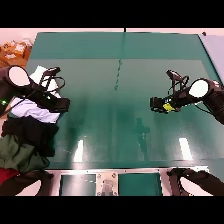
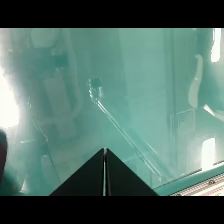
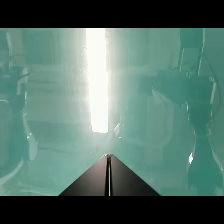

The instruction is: Fold the shirts.

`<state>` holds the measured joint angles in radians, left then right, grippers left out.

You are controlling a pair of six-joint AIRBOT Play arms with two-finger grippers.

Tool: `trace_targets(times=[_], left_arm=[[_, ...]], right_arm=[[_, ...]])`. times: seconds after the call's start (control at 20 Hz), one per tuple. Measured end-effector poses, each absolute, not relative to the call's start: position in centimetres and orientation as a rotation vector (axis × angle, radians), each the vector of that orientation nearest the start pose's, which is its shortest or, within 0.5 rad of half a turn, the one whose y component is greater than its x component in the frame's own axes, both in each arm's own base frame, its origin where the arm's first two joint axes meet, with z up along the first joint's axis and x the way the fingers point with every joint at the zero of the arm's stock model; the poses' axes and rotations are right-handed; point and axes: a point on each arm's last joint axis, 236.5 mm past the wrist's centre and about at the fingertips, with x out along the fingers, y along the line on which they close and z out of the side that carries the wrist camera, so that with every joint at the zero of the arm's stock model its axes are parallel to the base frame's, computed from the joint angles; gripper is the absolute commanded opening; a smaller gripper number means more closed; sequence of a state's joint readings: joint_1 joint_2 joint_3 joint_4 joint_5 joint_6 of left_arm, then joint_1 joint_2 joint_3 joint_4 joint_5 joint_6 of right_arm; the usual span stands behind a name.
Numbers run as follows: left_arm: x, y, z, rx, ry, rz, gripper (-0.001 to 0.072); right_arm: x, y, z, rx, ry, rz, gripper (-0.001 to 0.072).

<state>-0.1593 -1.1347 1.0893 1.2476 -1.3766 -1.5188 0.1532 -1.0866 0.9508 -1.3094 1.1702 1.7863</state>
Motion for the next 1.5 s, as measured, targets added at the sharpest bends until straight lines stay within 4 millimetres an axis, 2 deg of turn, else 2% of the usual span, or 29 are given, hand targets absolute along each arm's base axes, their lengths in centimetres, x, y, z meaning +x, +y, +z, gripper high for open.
trace_targets(times=[0.2,0.25,0.3,0.45,0.65,0.8,1.0,1.1,1.2,1.3,1.35,1.4,1.45,1.5], left_arm=[[30.3,-12.3,3.5,-0.126,1.394,-0.38,0.0029],[30.6,-12.3,3.6,-0.128,1.38,-0.378,0.0262],[31.0,-12.3,3.6,-0.128,1.363,-0.373,0.072],[33.2,-10.6,3.5,-0.061,1.283,-0.312,0.072],[38.5,-5.1,4.3,0.125,1.087,-0.135,0.072],[42.4,-0.7,4.7,0.179,0.965,-0.022,0.072],[45.7,6.2,1.5,0.16,0.94,0.111,0.072],[47.2,8.8,-0.4,0.129,0.943,0.154,0.072],[48.6,10.3,-2.3,0.118,0.951,0.168,0.072],[49.8,10.8,-4.3,0.109,0.969,0.156,0.07],[50.2,10.9,-5.4,0.103,0.982,0.148,0.0554],[50.3,10.8,-6.3,0.09,0.996,0.14,0.0274],[50.5,10.6,-7.0,0.082,1.008,0.128,0.0023],[50.5,10.6,-7.4,0.089,1.02,0.116,0.0027]], right_arm=[[31.1,10.5,0.7,0.327,1.349,0.125,0.0015],[31.1,10.5,0.7,0.326,1.35,0.125,0.0015],[31.1,10.5,0.6,0.326,1.351,0.125,0.0015],[31.1,10.5,0.6,0.326,1.352,0.124,0.0015],[31.1,10.5,0.6,0.326,1.352,0.125,0.0015],[31.4,10.5,0.7,0.329,1.339,0.125,0.0015],[31.7,10.5,0.7,0.332,1.322,0.124,0.0017],[32.0,10.5,0.8,0.334,1.311,0.124,0.0017],[32.4,10.5,0.8,0.336,1.297,0.124,0.0017],[32.6,10.6,0.9,0.339,1.285,0.124,0.0017],[32.7,10.6,0.9,0.339,1.281,0.123,0.0017],[32.8,10.6,0.9,0.34,1.278,0.124,0.0016],[32.9,10.6,1.0,0.34,1.275,0.124,0.0015],[32.9,10.6,1.0,0.341,1.273,0.123,0.0015]])
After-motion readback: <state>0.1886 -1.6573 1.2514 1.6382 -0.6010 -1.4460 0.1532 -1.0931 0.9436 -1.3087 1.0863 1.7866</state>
